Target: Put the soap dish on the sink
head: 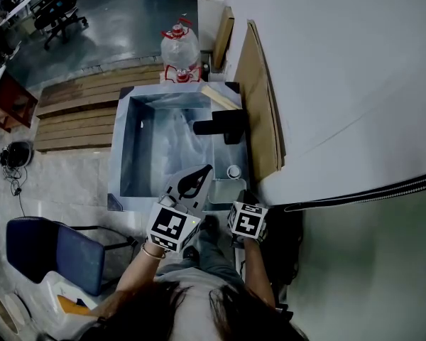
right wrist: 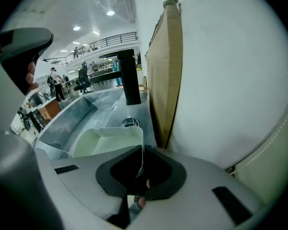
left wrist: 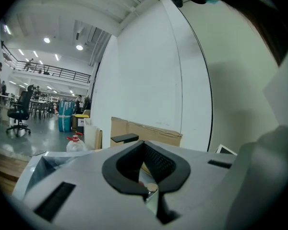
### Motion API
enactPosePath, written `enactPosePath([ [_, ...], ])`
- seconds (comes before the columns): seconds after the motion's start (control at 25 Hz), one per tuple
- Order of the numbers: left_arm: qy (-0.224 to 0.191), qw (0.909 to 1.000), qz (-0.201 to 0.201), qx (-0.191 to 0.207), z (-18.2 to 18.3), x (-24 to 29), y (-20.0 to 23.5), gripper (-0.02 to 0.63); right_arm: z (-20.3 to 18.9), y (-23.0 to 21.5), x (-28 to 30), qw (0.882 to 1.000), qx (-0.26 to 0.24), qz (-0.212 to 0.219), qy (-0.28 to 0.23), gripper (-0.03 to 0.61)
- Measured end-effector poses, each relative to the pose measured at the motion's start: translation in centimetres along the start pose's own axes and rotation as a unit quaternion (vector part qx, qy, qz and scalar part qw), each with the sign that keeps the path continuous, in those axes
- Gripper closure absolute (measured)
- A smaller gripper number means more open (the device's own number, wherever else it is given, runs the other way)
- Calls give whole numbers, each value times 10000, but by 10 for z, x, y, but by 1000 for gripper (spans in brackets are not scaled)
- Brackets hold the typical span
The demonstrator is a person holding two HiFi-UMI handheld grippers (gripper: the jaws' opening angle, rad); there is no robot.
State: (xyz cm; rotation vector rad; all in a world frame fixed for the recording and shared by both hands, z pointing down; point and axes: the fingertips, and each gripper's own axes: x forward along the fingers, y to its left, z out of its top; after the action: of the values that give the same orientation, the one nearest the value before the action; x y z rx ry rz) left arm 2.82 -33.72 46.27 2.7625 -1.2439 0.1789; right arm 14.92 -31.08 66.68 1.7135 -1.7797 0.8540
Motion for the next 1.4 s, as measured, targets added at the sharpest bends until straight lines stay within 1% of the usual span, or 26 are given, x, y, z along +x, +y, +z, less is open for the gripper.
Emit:
enactPosePath([
  [0.24,-62,10000,12,42,4,-9,-2,606,1,-1,-7,9999,-31,-39,-97,546],
  [0.44,-116,9999,6,63,8,-20,-6,606,5,1,-21,9996,-55,-78,-283,546],
  [0.76,-240,9997,34,55,16,-42,-13,606,16,6,-47,9974,-175,-177,-680,546],
  [1.04,-384,9991,60,146,25,-64,-20,606,29,15,-78,9938,-294,-190,-1051,546],
  [1.4,-590,9981,63,150,35,-101,-31,606,35,33,-121,9876,-414,-163,-1507,548],
])
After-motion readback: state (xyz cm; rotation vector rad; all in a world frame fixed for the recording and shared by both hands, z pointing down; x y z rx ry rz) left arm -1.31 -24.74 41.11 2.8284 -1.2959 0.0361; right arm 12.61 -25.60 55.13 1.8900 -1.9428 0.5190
